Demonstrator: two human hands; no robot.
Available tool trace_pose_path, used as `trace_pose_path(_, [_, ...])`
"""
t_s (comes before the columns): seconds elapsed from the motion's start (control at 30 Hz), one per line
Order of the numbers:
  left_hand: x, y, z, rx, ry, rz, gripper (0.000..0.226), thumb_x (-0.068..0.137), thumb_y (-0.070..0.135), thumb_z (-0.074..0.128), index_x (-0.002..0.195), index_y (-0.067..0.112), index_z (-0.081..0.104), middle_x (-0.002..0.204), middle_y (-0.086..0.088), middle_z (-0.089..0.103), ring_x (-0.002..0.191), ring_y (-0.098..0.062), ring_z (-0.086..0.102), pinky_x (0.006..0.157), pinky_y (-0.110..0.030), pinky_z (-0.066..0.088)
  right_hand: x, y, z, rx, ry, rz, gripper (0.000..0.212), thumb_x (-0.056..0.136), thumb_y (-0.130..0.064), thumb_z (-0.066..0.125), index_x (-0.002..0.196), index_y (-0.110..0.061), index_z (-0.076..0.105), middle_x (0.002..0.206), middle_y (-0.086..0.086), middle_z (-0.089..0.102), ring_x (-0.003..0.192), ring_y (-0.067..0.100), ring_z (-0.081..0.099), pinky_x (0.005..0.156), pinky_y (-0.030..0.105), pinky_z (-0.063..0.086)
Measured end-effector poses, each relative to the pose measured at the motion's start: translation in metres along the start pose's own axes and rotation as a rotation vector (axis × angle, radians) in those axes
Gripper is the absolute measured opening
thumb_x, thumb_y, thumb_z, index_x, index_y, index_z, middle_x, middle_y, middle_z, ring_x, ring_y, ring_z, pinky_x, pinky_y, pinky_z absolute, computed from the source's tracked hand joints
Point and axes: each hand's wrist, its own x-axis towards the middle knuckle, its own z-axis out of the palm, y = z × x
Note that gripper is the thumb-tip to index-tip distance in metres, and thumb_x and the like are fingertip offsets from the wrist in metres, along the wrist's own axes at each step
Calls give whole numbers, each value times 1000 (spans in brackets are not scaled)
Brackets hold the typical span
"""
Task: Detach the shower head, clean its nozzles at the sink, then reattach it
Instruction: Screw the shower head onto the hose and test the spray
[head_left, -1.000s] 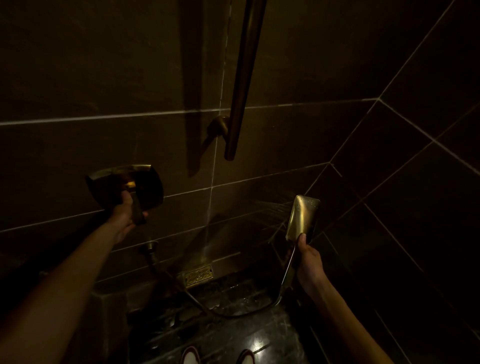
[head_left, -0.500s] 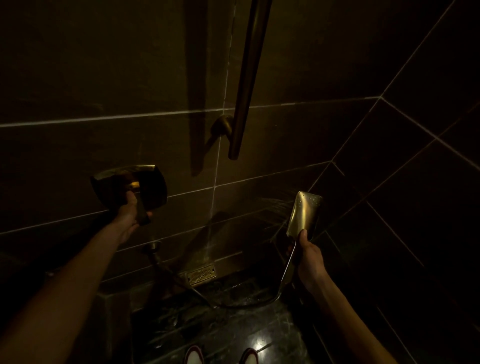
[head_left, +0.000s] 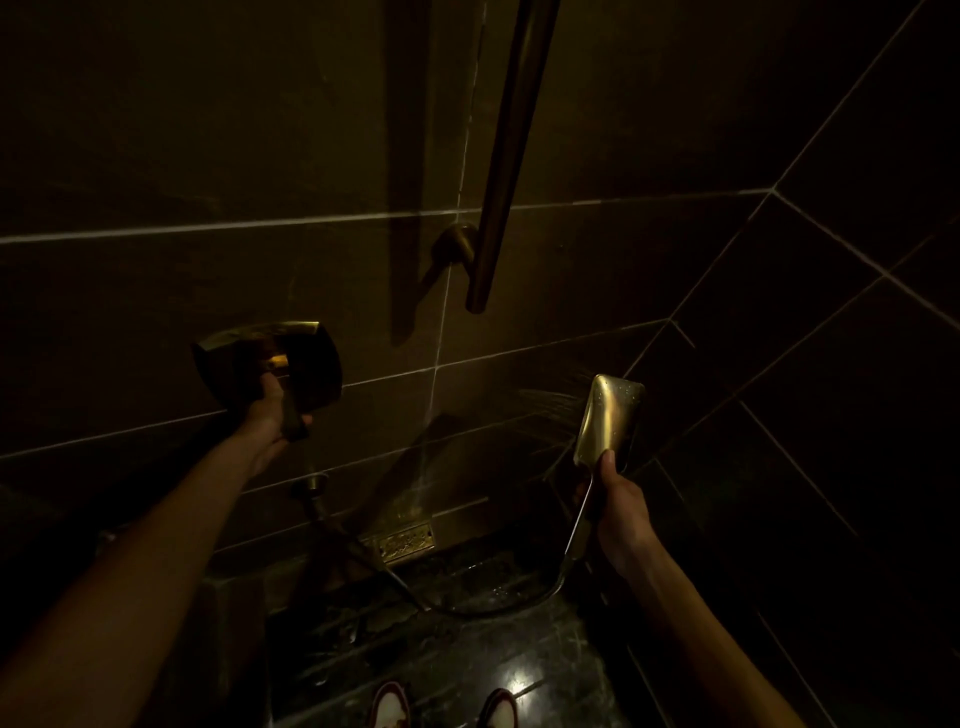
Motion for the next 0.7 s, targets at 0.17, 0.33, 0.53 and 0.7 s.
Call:
trace_pose_path(0.17, [-2, 1, 2, 2, 9, 1, 62, 101, 53, 21, 148, 14, 31, 145, -15, 48, 74, -12, 55, 67, -24, 44, 2, 0, 1, 9, -14, 11, 48, 97, -49, 49, 102, -4, 66, 73, 5, 59, 68, 17, 55, 70, 34, 46])
trace_pose_path(0.33, [-1, -1, -1, -8, 10, 2, 63, 100, 57, 21, 148, 17, 32, 145, -10, 49, 78, -13, 58, 90, -34, 41, 3, 2, 1, 4, -18, 4, 51, 98, -49, 48, 106, -2, 66, 75, 6, 59, 69, 17, 55, 72, 34, 45])
trace_pose_path(0.53, [-4, 0, 2, -1, 1, -13, 60, 102, 52, 20, 149, 16, 30, 147, -11, 47, 126, -29, 53, 90, -34, 37, 7, 4, -1, -32, -19, 6, 54, 96, -52, 50, 108, -2, 66, 77, 7, 62, 73, 19, 57, 74, 37, 46])
trace_pose_path(0.7, [-2, -1, 0, -24, 0, -12, 62, 101, 55, 21, 149, 17, 31, 147, -10, 47, 86, -18, 59, 89, -32, 38, 1, -1, 1, -35, -36, -9, 49, 98, -50, 47, 106, -4, 65, 78, 7, 60, 74, 20, 56, 76, 38, 45])
